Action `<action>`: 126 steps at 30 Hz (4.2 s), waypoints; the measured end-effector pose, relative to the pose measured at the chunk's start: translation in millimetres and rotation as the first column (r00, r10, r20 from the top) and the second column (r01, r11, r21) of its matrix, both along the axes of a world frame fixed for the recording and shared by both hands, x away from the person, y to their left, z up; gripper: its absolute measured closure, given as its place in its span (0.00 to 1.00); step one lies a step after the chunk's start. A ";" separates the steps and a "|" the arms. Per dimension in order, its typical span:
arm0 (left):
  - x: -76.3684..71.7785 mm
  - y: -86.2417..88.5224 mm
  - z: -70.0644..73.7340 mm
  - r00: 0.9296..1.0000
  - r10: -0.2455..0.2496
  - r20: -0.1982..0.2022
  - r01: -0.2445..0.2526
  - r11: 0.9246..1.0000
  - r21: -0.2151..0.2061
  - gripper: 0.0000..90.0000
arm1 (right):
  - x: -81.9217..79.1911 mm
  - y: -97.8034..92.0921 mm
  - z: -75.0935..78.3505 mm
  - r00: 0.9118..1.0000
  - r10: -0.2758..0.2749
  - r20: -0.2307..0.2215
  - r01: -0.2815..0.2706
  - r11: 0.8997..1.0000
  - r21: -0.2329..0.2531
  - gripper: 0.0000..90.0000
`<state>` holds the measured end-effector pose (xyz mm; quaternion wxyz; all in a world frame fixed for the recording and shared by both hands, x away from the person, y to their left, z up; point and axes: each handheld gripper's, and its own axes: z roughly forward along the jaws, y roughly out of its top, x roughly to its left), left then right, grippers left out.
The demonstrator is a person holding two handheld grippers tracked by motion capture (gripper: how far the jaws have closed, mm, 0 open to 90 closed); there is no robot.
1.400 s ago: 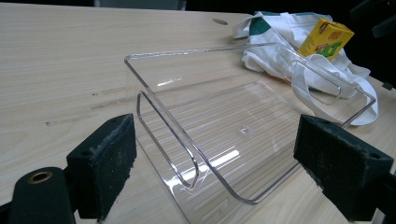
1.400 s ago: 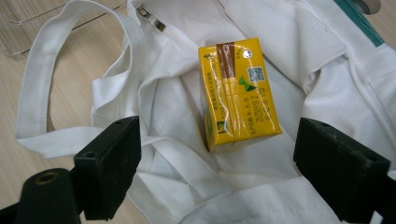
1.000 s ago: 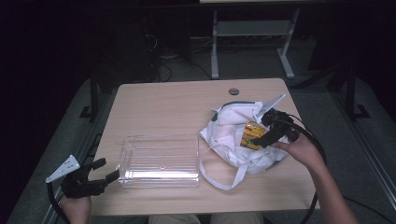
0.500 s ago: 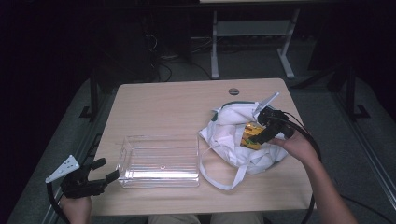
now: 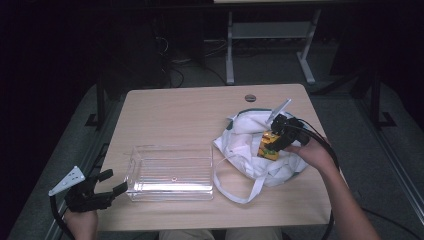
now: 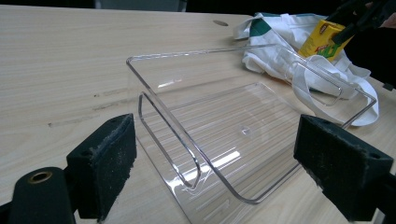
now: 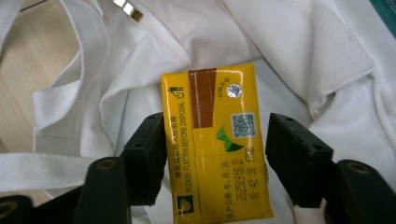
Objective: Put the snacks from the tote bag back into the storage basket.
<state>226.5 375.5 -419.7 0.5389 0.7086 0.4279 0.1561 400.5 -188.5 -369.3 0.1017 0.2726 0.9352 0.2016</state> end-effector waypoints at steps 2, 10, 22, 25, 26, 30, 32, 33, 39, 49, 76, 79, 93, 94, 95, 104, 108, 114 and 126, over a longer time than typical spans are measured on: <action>0.0 0.0 0.0 1.000 0.000 0.000 0.000 1.000 0.000 0.14 | 0.6 1.1 -1.1 1.000 0.009 0.002 -0.009 1.000 -0.003 0.46; 0.1 0.1 -0.1 1.000 0.000 0.002 0.000 1.000 -0.003 0.14 | 0.8 4.1 -5.1 0.999 0.043 0.019 -0.042 0.999 -0.032 0.52; 0.1 0.3 -0.1 1.000 0.003 0.002 -0.003 1.000 -0.002 0.14 | 2.2 4.4 -2.4 0.998 0.053 0.025 -0.052 0.997 -0.054 0.57; -0.1 0.7 0.0 1.000 0.004 0.000 -0.004 1.000 -0.001 0.14 | 3.0 4.5 -1.6 0.999 0.050 0.021 -0.049 0.998 -0.050 0.57; -0.1 0.8 0.0 1.000 0.004 0.001 -0.004 1.000 0.000 0.14 | 3.0 4.7 -1.2 0.999 0.048 0.020 -0.047 0.998 -0.050 0.58; -0.1 1.1 0.0 1.000 0.003 0.002 -0.003 1.000 0.000 0.14 | 3.5 4.5 -0.1 0.999 0.050 0.019 -0.050 0.998 -0.042 0.58; 0.0 1.2 0.0 1.000 0.004 0.002 -0.004 1.000 0.001 0.14 | 3.3 4.3 1.8 0.999 0.051 0.018 -0.050 0.998 -0.039 0.58; 0.0 1.2 0.0 1.000 0.004 0.002 -0.004 1.000 0.000 0.14 | 3.3 4.2 2.7 0.998 0.053 0.021 -0.053 0.998 -0.038 0.58; 0.0 1.1 0.1 1.000 0.004 0.001 -0.004 1.000 0.001 0.14 | 0.8 4.3 13.9 0.998 0.058 0.033 -0.057 0.998 -0.020 0.58; -0.3 0.9 0.3 1.000 0.004 0.002 -0.004 1.000 0.001 0.14 | -8.5 9.3 40.2 0.995 0.091 0.039 -0.090 0.996 -0.012 0.58; 0.0 2.2 0.0 1.000 0.003 0.007 -0.003 1.000 -0.001 0.14 | -43.2 42.8 79.8 0.976 0.208 0.066 -0.207 0.978 -0.017 0.58; -0.4 2.6 -0.1 1.000 0.008 0.005 -0.008 1.000 -0.006 0.14 | -45.5 46.6 83.3 0.973 0.218 0.074 -0.219 0.976 -0.001 0.58; -0.2 2.1 -0.2 1.000 0.010 0.005 -0.010 1.000 -0.014 0.14 | -58.0 77.3 106.1 0.951 0.296 0.085 -0.298 0.954 0.014 0.58; -0.2 2.1 -0.2 1.000 0.009 0.006 -0.009 1.000 -0.012 0.14 | -58.8 79.6 107.2 0.950 0.302 0.082 -0.304 0.953 0.014 0.58; -0.2 2.1 -0.2 1.000 0.010 0.005 -0.010 1.000 -0.013 0.14 | -59.7 81.9 108.4 0.947 0.309 0.087 -0.311 0.950 0.008 0.58; 0.2 2.1 -0.5 1.000 0.010 0.005 -0.010 1.000 -0.014 0.14 | -66.0 102.6 111.8 0.934 0.351 0.069 -0.352 0.936 0.001 0.58; 0.1 2.8 -0.7 1.000 0.012 0.004 -0.012 1.000 -0.015 0.14 | -67.3 112.2 112.1 0.926 0.372 0.070 -0.374 0.927 0.015 0.58; 0.1 3.0 -0.5 1.000 0.011 0.007 -0.011 1.000 -0.013 0.14 | -71.7 125.6 114.2 0.913 0.401 0.074 -0.403 0.915 0.015 0.58; 0.3 3.5 -0.5 1.000 0.011 0.005 -0.011 1.000 -0.014 0.14 | -79.1 153.9 116.8 0.884 0.460 0.081 -0.463 0.886 0.024 0.58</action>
